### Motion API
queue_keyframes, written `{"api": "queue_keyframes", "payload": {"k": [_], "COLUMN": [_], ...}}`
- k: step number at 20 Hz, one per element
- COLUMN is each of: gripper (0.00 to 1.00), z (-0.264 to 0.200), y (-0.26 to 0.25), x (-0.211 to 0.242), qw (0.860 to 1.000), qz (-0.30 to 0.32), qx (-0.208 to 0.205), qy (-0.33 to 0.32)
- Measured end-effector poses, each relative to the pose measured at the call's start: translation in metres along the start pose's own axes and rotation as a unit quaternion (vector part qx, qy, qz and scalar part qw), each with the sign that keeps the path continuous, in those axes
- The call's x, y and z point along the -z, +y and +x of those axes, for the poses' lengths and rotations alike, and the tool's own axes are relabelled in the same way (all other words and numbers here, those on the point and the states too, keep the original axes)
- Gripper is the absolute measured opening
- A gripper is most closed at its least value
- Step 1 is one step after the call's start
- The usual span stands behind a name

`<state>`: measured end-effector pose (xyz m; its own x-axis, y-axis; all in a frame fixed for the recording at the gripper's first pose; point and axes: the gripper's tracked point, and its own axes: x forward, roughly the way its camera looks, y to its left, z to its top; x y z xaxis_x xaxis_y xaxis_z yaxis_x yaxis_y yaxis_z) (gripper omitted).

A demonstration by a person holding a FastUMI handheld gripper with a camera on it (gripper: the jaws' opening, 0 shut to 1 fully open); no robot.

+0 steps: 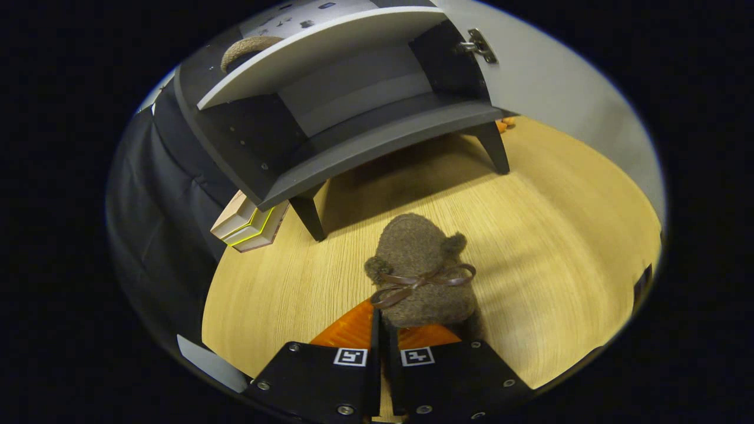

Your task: Open the shoe cabinet door, grab the shoes and put them into the shoe cabinet, then close the shoe cabinet door.

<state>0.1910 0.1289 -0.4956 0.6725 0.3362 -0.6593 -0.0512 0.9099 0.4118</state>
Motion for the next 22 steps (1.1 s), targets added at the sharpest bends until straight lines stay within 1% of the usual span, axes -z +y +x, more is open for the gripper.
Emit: {"api": "queue_keyframes", "payload": {"k": [2, 6, 11, 18, 22], "gripper": [0.07, 0.07, 0.07, 0.07, 0.07], "z": [-0.014, -0.04, -0.078, -0.13, -0.147], "y": [0.006, 0.007, 0.015, 0.05, 0.067], "x": [-0.012, -0.029, -0.055, -0.133, -0.182], "qw": [1.0, 0.999, 0.998, 0.99, 0.983], "qz": [0.005, -0.011, -0.014, -0.049, -0.074], "qx": [-0.009, -0.005, -0.008, -0.028, -0.028], "qy": [-0.014, -0.033, -0.059, -0.129, -0.166]}}
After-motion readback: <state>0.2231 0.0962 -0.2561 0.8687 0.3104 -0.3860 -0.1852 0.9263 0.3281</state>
